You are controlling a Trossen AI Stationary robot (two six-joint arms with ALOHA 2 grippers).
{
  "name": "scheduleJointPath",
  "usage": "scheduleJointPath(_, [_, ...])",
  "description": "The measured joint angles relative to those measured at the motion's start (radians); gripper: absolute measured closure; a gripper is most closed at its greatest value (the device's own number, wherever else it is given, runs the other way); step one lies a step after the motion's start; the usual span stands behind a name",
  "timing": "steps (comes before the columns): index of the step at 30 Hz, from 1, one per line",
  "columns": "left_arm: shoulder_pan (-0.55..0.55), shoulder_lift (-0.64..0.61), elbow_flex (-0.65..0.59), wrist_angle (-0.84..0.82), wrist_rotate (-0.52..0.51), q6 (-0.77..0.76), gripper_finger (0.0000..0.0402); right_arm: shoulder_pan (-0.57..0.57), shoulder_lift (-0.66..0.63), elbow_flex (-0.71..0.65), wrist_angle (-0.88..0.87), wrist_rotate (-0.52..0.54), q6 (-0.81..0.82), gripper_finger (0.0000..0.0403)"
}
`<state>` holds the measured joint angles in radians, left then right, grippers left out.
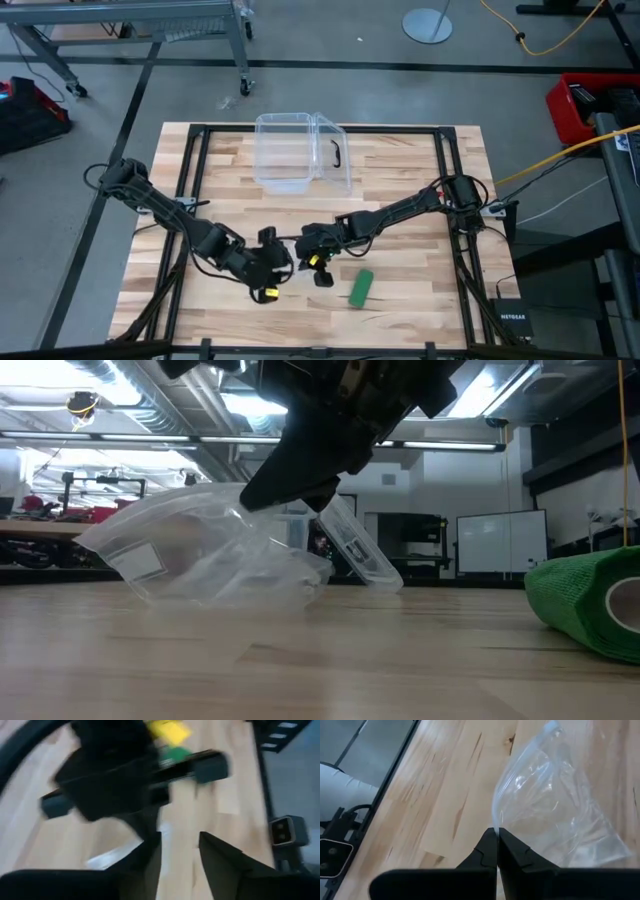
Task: Roll bandage
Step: Prepare the transparent zip bag
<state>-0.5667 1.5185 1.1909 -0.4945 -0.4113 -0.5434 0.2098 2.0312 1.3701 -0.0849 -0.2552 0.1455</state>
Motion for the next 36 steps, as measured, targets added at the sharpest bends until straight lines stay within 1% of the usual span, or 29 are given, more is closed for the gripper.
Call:
scheduleJointPath(3, [-0.016,0.0,-0.012,0.035,0.008,0.013,0.0254,-0.005,-0.012,0.0,-0.044,-0.01,-0.001,0.0398])
scheduleJointPath(6, [-0.025,0.0,-0.017,0.033,0.008,0.003,0.0244,-0.01,-0.042,0.0,-0.114,-0.004,-0.022,0.0398])
scheduleJointPath(11, [-0.03,0.0,-0.018,0.035,0.006,-0.008,0.0248,-0.01,-0.098,0.0,-0.194,0.065,-0.051,0.0398])
scheduleJointPath(16, [-0.031,0.001,-0.018,0.035,0.007,-0.066,0.0257,-0.009,-0.135,0.0,-0.256,0.108,-0.052,0.0398])
scheduleJointPath(20, [-0.031,0.02,-0.018,0.034,0.007,-0.066,0.0258,-0.009,-0.15,0.0,-0.295,0.123,-0.051,0.0398])
scheduleJointPath(24, [-0.028,0.052,-0.018,0.034,0.003,-0.001,0.0258,-0.007,-0.151,0.0,-0.31,0.097,-0.05,0.0398])
scheduleJointPath(28, [-0.014,0.085,-0.018,0.016,-0.038,0.06,0.0259,-0.006,-0.151,0.0,-0.309,0.033,-0.049,0.0398])
scheduleJointPath(32, [0.004,0.102,-0.018,-0.075,-0.115,0.046,0.0259,-0.006,-0.151,0.0,-0.309,-0.028,-0.049,0.0398])
scheduleJointPath(34, [0.014,0.108,-0.018,-0.105,-0.124,0.031,0.0259,-0.006,-0.151,0.0,-0.308,-0.037,-0.048,0.0398])
scheduleJointPath(36, [0.02,0.117,-0.018,-0.097,-0.124,0.032,0.0259,-0.006,-0.151,0.0,-0.306,-0.042,-0.047,0.0398])
